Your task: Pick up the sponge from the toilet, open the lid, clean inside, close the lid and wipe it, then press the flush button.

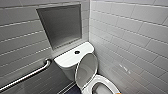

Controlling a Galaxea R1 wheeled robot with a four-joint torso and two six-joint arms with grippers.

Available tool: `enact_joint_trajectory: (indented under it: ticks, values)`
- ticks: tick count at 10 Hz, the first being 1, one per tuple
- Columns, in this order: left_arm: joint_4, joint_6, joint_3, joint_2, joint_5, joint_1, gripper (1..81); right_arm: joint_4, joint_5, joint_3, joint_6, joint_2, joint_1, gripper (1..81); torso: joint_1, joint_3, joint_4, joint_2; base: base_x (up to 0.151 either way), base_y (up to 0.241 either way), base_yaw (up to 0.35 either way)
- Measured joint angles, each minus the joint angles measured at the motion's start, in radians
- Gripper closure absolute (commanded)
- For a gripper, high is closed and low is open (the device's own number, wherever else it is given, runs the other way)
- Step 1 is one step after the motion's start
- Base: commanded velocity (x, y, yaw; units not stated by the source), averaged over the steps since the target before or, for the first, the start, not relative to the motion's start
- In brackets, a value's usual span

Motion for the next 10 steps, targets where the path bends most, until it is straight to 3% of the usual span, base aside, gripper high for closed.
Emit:
enact_joint_trajectory:
  ticks: [6,10]
  values:
    - [0.003,0.000,-0.055,0.020,-0.017,0.050,1.0,0.019,-0.147,-0.230,0.043,0.238,0.160,81.1,0.000,0.000,0.000,0.000,0.000,0.000,0.000]
    - [0.013,0.000,-0.116,0.044,-0.047,0.088,1.0,0.025,-0.192,-0.273,0.078,0.260,0.264,81.1,0.000,-0.015,0.000,0.000,0.000,0.000,0.000]
